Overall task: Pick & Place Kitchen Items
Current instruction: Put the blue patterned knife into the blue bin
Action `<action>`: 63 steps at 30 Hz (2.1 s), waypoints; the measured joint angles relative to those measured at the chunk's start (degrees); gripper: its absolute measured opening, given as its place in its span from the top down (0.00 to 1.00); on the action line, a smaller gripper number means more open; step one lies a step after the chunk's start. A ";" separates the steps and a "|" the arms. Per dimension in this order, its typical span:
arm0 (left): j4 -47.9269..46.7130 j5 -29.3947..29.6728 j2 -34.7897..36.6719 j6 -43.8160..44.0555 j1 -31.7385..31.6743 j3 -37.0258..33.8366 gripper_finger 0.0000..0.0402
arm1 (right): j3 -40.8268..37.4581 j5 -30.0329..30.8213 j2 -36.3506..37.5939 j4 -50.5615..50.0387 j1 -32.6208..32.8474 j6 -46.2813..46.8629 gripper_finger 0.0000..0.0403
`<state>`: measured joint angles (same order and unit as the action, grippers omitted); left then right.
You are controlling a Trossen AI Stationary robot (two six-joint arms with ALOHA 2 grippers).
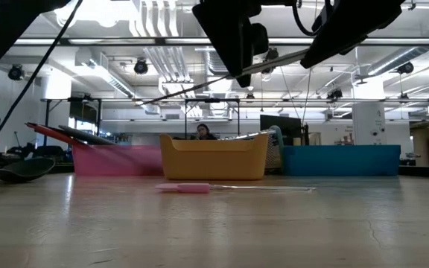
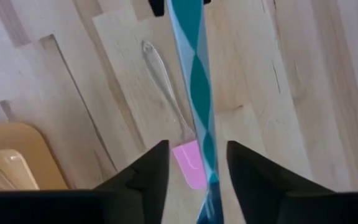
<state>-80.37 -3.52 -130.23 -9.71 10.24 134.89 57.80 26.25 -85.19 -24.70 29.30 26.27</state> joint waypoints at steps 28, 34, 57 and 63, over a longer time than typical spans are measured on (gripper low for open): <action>19.45 20.54 32.85 6.31 3.47 -31.22 0.51 | -3.06 14.65 13.17 -30.91 0.45 16.42 0.90; 40.55 22.47 49.81 7.30 5.00 -53.75 0.51 | -10.43 15.93 27.67 -33.11 0.22 20.50 0.90; 79.10 22.27 76.86 3.03 5.86 -88.29 0.51 | -16.99 12.47 49.83 -46.17 -14.70 19.11 0.90; 84.61 23.89 78.80 -0.81 7.74 -92.48 0.51 | -16.68 12.40 49.83 -45.86 -18.67 18.64 0.90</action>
<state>4.23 20.37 -51.43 -10.51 17.98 42.41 41.12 38.66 -35.35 -70.56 10.63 44.92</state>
